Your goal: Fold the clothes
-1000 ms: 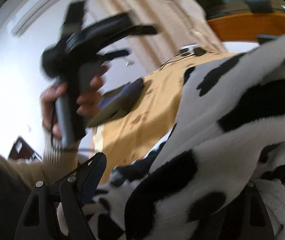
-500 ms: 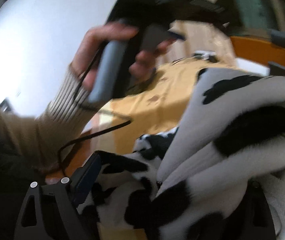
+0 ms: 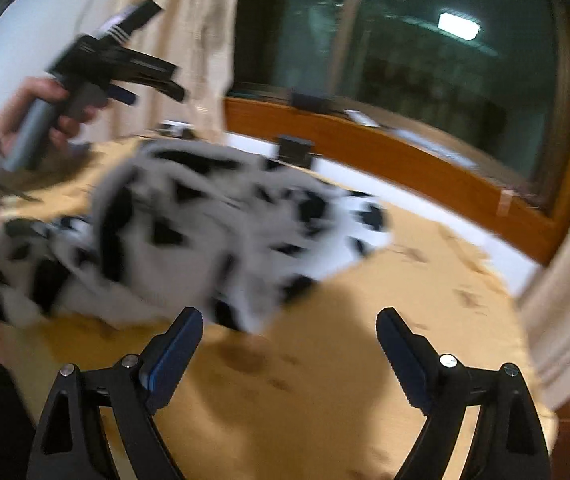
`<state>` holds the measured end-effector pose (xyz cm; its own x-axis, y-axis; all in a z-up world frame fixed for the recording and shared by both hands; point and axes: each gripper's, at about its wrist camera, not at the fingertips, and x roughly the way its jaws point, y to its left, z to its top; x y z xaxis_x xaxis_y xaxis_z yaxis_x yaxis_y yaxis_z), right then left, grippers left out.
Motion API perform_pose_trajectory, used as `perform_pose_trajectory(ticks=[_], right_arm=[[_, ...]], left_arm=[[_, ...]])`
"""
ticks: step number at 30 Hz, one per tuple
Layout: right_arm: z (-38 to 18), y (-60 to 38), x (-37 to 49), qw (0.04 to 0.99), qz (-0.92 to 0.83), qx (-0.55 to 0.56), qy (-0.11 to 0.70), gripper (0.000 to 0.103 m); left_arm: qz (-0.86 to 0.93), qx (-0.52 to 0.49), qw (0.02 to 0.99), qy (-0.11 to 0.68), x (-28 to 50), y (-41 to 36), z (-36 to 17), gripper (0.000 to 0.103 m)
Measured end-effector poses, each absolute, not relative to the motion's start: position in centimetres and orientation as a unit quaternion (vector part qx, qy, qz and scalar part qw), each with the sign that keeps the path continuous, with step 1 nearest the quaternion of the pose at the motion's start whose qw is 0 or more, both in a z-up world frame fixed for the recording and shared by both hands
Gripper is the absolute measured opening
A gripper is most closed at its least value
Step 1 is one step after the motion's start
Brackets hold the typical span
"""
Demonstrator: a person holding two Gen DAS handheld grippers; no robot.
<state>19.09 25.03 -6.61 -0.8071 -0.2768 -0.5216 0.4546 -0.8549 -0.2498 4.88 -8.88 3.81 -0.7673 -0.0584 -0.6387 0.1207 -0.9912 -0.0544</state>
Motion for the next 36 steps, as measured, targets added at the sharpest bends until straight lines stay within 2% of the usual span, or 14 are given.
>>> perform_pose_trajectory(ticks=[10,26,31,36], right_arm=[[-7.6,31.0,17.9,0.109,-0.943,0.244,0.198,0.091],[-8.0,33.7,16.4,0.112,-0.94,0.276,0.166,0.091],[-6.8,33.5,17.2,0.112,-0.949,0.252,0.155,0.091],[-4.2,30.5,18.4,0.167,-0.953,0.202,0.15,0.091]], left_arm=[[-0.938,0.346,0.031,0.006,3.8,-3.7,4.3,0.103],[-0.927,0.374,0.012,-0.031,1.2,1.3,2.8,0.103],[-0.925,0.378,0.011,-0.027,0.9,1.1,2.5,0.103],[-0.925,0.378,0.013,-0.018,0.9,0.0,2.2,0.103]])
